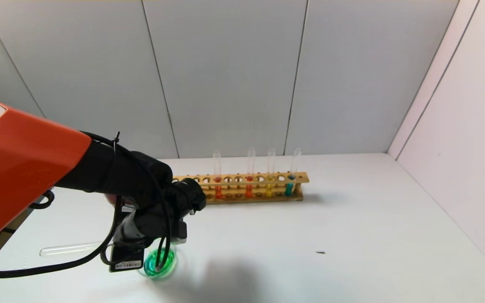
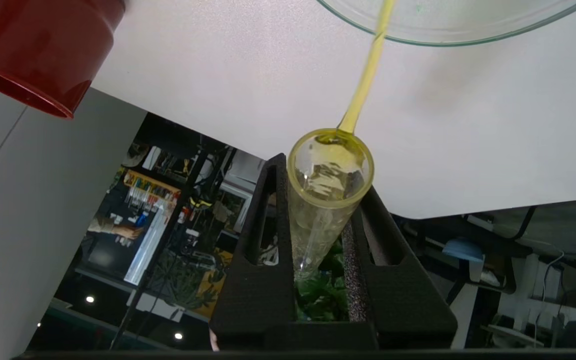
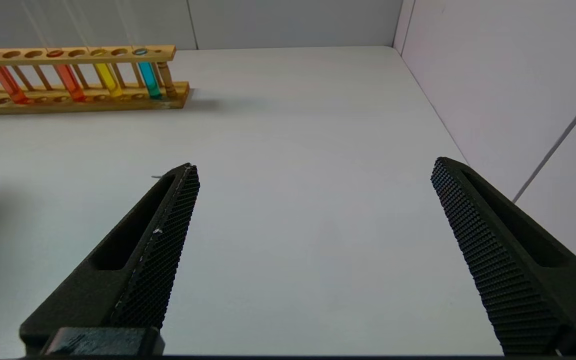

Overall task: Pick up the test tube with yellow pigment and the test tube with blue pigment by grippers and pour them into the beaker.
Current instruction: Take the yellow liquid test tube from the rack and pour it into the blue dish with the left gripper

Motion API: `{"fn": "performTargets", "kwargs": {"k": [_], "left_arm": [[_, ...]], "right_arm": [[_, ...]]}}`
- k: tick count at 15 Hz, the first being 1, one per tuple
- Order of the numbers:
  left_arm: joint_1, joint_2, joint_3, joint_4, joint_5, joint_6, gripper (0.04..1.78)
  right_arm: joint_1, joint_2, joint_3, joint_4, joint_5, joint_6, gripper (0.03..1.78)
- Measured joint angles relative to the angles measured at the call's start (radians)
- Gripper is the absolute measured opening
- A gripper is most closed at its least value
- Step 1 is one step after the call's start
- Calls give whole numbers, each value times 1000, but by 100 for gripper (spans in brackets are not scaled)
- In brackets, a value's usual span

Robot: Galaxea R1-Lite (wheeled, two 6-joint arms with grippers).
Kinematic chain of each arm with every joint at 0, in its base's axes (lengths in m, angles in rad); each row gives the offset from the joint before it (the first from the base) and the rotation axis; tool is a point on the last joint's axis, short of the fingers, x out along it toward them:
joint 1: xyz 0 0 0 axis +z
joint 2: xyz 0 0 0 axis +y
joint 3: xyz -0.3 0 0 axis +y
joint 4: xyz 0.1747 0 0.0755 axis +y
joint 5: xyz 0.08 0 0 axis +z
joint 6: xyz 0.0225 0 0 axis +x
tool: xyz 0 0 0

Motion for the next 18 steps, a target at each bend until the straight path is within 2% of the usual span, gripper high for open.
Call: {"fn": "performTargets", "kwargs": {"k": [9, 18], "left_arm": [[-21, 60, -125, 214, 9, -3, 32], [-37, 107, -156, 288, 21, -6, 32]], "right_arm": [[0, 0, 0, 0, 0, 0, 170], [0, 0, 0, 0, 0, 0, 170]]}}
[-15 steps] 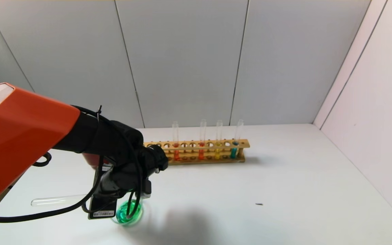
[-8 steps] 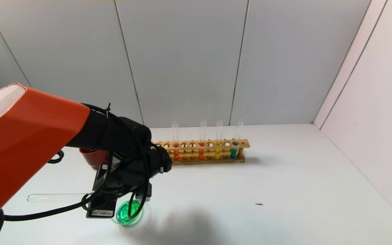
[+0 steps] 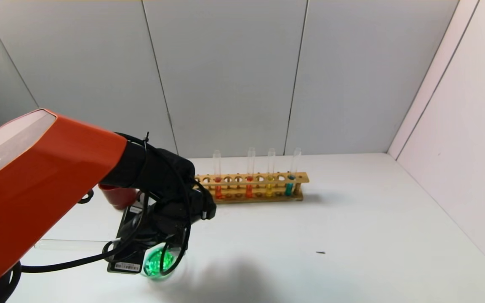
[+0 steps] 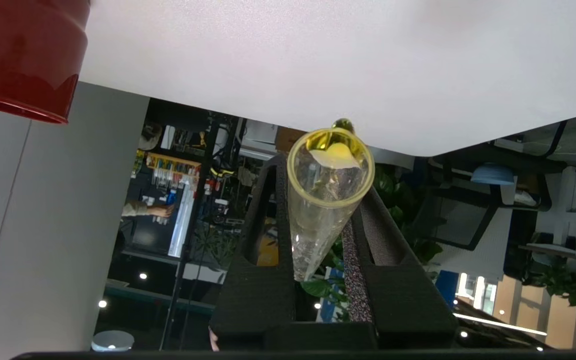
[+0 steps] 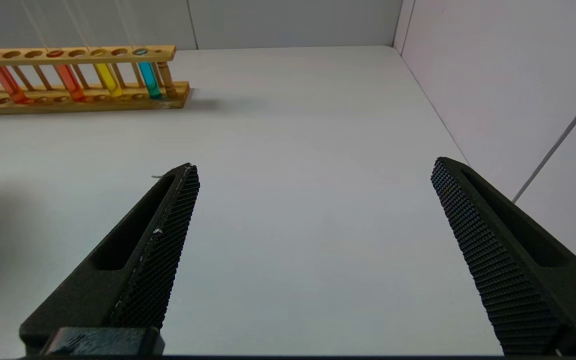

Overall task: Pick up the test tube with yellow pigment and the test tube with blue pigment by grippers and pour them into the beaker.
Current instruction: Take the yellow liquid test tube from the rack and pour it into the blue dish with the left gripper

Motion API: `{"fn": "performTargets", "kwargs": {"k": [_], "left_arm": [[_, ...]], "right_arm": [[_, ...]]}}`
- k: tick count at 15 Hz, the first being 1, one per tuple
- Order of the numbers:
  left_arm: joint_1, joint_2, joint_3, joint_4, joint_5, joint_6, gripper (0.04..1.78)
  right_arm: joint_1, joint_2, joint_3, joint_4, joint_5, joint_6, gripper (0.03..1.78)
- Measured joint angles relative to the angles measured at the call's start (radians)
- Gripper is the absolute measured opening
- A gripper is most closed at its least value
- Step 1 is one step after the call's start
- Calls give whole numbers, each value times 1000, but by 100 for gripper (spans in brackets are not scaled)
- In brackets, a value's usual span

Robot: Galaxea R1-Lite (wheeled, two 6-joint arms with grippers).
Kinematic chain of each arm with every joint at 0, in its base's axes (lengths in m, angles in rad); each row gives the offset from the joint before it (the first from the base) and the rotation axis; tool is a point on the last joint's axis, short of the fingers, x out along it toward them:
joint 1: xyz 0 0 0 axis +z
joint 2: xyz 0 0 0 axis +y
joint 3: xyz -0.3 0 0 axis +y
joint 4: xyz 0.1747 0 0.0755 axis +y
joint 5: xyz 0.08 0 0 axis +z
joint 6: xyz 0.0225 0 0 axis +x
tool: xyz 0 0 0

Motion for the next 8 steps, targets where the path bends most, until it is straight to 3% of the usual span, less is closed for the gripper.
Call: {"fn": "performTargets", "kwargs": {"k": [8], "left_arm": [[-4, 16, -5, 11, 0, -9, 32]], "right_arm": [[0, 0, 0, 0, 0, 0, 170]]}}
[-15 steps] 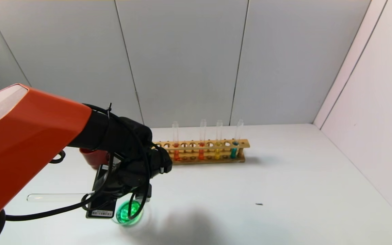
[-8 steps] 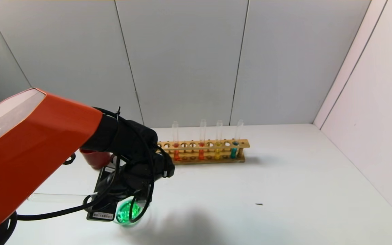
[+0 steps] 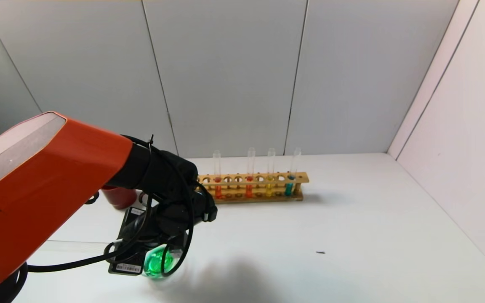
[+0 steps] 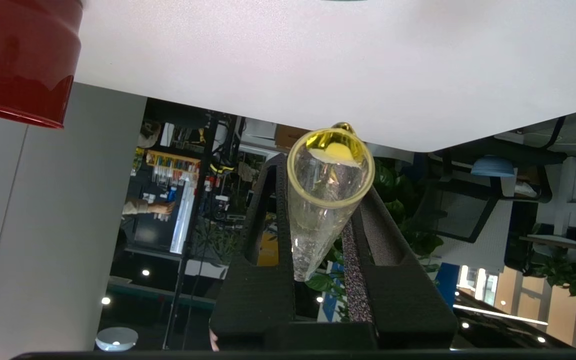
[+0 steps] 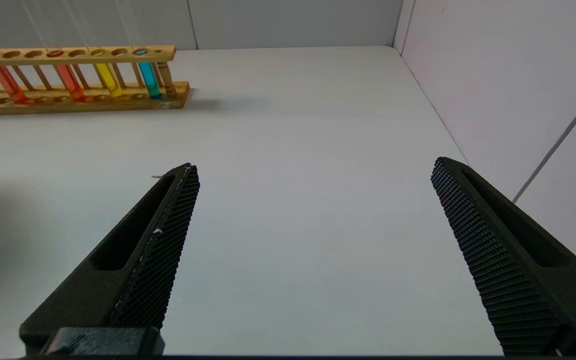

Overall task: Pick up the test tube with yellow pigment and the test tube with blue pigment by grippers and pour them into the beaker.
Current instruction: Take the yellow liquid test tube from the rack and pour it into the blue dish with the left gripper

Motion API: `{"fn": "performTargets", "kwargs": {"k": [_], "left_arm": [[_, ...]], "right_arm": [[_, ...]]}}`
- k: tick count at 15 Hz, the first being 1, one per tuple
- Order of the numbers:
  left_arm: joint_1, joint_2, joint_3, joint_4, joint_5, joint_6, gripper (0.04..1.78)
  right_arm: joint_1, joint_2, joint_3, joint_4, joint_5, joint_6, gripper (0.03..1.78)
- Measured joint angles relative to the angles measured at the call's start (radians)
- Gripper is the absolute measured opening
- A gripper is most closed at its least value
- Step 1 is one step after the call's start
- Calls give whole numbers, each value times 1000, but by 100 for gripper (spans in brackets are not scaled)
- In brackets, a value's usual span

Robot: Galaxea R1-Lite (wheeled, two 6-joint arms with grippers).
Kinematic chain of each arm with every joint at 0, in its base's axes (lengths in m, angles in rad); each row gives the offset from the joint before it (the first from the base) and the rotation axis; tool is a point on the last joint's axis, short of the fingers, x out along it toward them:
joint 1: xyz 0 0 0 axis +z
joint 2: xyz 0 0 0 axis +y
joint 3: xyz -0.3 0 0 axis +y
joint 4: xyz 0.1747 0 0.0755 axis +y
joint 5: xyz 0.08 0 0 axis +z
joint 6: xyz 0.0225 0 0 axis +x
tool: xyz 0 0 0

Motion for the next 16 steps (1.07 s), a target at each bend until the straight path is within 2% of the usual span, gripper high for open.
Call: {"fn": "performTargets", "kwargs": {"k": [12, 16], "left_arm": [[-5, -3, 0, -2, -3, -3, 32], [-6, -26, -25, -53, -150, -94, 32]], "right_arm": [[0, 0, 0, 0, 0, 0, 170], [0, 0, 0, 0, 0, 0, 170]]}}
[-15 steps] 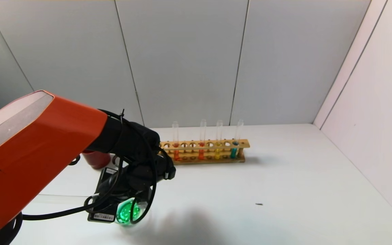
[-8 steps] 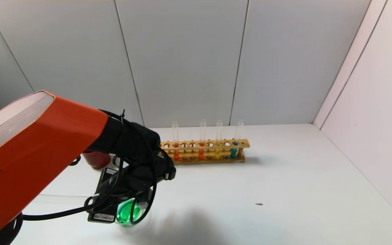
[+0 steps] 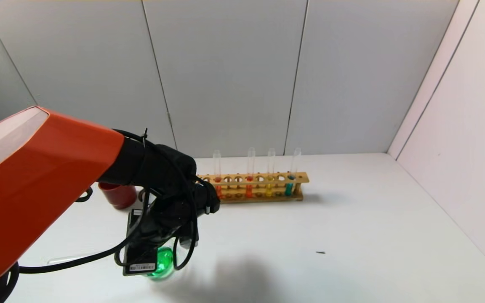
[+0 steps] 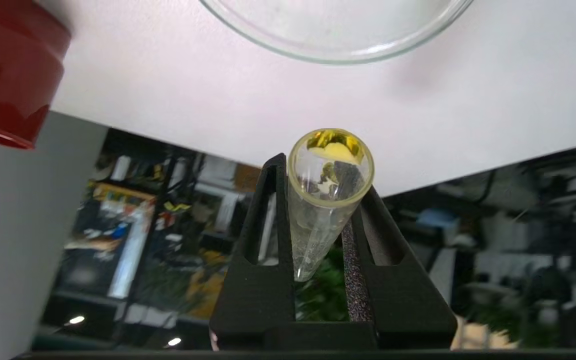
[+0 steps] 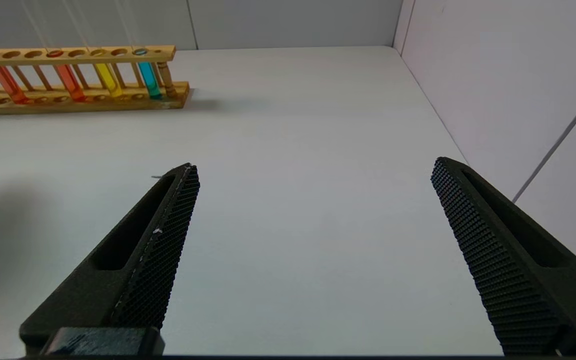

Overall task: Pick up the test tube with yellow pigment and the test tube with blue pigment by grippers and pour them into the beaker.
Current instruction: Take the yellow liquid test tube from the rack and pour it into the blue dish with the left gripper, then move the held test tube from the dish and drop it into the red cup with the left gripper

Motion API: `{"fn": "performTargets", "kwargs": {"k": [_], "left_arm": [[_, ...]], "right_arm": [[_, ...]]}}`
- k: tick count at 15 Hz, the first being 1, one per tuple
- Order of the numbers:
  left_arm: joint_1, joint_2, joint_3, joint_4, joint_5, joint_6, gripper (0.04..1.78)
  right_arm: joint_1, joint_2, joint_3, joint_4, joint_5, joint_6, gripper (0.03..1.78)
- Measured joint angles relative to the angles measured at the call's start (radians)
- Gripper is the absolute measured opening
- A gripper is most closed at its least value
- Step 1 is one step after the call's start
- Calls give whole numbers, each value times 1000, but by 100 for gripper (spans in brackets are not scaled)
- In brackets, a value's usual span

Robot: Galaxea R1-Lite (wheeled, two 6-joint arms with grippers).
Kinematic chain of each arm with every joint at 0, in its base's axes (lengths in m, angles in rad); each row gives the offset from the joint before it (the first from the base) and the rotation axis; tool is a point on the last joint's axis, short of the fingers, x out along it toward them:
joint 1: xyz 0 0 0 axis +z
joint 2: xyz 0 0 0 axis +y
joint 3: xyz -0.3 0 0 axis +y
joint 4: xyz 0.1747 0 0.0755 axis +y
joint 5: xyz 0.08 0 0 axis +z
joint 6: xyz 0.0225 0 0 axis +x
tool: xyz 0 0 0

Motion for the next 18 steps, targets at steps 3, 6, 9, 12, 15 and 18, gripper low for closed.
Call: {"fn": "performTargets", "kwargs": {"k": [3, 6, 9, 12, 15, 18], "left_arm": [[-9, -44, 54, -164, -117, -152, 32], [-9, -145, 148, -336, -135, -209, 32], [-8, -233, 183, -434, -135, -299, 32], [-7, -320, 230, -551, -113, -374, 32], [8, -413, 297, -701, -86, -382, 32], [69, -480, 324, -832, -77, -409, 32]], "right_arm": [[0, 0, 0, 0, 0, 0, 170], [0, 0, 0, 0, 0, 1, 170], [0, 0, 0, 0, 0, 0, 170], [0, 0, 0, 0, 0, 0, 170], [0, 0, 0, 0, 0, 0, 170], [0, 0, 0, 0, 0, 1, 170]]}}
